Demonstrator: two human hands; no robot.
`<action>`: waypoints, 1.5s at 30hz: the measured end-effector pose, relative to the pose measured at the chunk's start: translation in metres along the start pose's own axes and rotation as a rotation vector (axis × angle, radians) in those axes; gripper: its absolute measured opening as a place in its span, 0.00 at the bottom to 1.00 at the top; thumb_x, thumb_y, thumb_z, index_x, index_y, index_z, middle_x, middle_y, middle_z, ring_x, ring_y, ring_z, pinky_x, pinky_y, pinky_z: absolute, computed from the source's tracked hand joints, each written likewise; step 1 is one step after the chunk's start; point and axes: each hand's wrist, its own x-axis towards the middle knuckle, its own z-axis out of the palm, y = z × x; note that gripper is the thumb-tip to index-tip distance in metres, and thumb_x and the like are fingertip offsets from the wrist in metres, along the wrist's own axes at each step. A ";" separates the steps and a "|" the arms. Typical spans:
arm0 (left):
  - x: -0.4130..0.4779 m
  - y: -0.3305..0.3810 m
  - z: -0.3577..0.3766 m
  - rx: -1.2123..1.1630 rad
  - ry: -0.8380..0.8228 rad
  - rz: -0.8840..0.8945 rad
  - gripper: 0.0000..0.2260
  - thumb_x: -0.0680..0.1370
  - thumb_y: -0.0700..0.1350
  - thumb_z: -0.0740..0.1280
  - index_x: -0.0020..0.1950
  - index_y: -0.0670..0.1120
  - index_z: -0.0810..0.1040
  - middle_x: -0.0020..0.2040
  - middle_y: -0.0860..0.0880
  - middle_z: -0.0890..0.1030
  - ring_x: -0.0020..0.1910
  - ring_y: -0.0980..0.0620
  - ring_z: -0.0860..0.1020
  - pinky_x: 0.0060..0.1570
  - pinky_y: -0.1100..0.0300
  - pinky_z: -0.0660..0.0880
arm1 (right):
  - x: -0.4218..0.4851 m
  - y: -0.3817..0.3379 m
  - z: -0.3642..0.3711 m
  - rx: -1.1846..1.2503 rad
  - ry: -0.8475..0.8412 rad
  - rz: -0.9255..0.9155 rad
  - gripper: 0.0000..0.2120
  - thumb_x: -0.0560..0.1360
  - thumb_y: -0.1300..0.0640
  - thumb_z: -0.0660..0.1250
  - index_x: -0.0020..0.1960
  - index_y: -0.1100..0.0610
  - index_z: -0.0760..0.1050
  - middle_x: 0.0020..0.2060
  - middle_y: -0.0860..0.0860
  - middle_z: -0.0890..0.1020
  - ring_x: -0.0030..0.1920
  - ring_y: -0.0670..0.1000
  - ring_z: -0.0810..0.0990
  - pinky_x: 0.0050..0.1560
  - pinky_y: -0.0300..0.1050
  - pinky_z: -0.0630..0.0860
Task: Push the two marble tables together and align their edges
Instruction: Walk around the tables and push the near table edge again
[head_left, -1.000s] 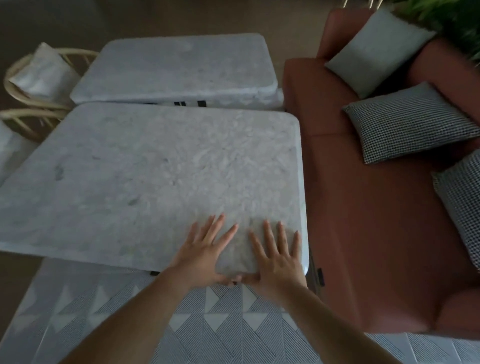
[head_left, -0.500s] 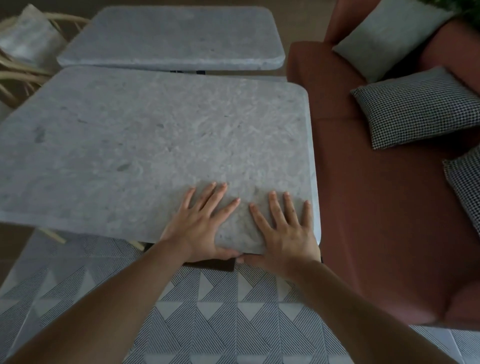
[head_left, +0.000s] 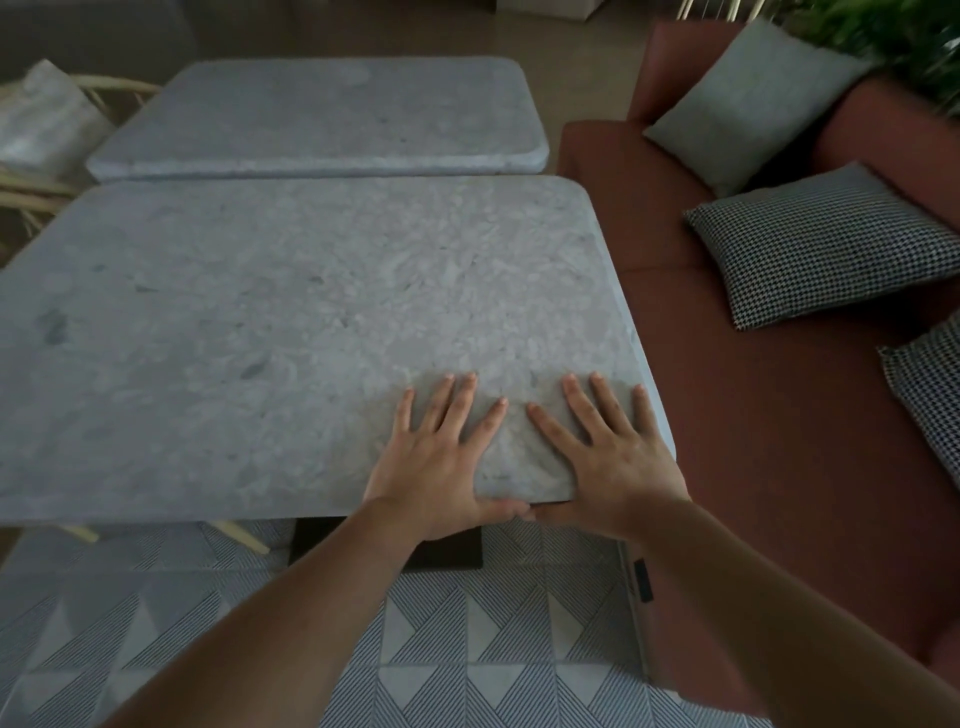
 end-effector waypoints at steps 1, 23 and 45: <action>0.004 0.001 0.001 -0.003 0.002 -0.003 0.53 0.68 0.85 0.43 0.85 0.55 0.39 0.87 0.43 0.41 0.86 0.41 0.42 0.80 0.31 0.42 | 0.002 0.004 0.000 -0.004 0.001 -0.002 0.58 0.58 0.10 0.30 0.81 0.37 0.27 0.87 0.56 0.41 0.87 0.63 0.39 0.81 0.76 0.37; 0.038 0.010 -0.002 -0.229 0.018 -0.047 0.47 0.72 0.82 0.38 0.85 0.57 0.40 0.87 0.49 0.42 0.86 0.49 0.37 0.80 0.37 0.33 | 0.026 0.052 0.000 -0.015 -0.001 -0.082 0.59 0.61 0.08 0.40 0.83 0.36 0.29 0.86 0.55 0.37 0.86 0.63 0.36 0.81 0.73 0.35; -0.212 -0.139 -0.356 -1.243 0.741 -0.299 0.42 0.75 0.77 0.62 0.83 0.57 0.60 0.84 0.56 0.62 0.79 0.67 0.63 0.72 0.72 0.65 | -0.012 -0.232 -0.368 1.556 0.581 -0.182 0.42 0.75 0.19 0.55 0.79 0.44 0.63 0.81 0.48 0.70 0.81 0.44 0.68 0.81 0.50 0.68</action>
